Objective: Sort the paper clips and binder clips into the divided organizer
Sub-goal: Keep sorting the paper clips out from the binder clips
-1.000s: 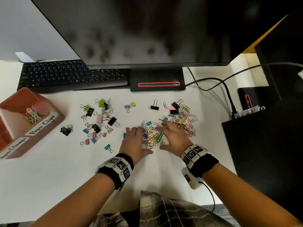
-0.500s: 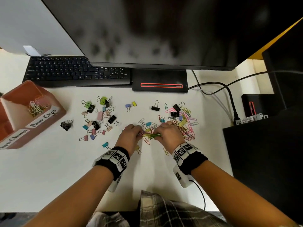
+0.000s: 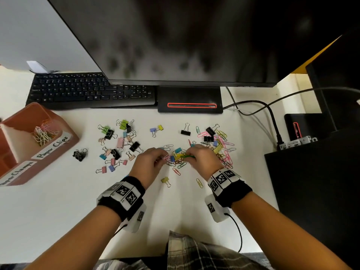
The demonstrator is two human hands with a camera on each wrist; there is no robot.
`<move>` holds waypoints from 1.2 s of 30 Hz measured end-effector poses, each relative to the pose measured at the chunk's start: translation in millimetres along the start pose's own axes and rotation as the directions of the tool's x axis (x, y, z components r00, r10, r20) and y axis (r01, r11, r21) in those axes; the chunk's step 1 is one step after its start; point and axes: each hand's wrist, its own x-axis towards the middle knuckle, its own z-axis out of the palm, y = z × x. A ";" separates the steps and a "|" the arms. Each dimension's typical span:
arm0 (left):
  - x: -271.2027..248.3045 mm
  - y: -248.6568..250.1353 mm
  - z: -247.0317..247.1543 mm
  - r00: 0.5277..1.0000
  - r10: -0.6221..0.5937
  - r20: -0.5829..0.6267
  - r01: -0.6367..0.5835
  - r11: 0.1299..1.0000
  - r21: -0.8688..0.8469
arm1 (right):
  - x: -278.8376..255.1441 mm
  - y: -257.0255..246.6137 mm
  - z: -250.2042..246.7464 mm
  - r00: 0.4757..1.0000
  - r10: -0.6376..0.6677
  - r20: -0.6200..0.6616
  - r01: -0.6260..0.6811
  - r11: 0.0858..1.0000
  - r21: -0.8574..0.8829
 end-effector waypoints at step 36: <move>-18.4 -71.7 -150.5 0.984 -0.054 0.170 0.080 0.986 -0.148 | 27.0 -134.2 43.8 0.998 -0.009 -0.066 0.014 0.997 0.079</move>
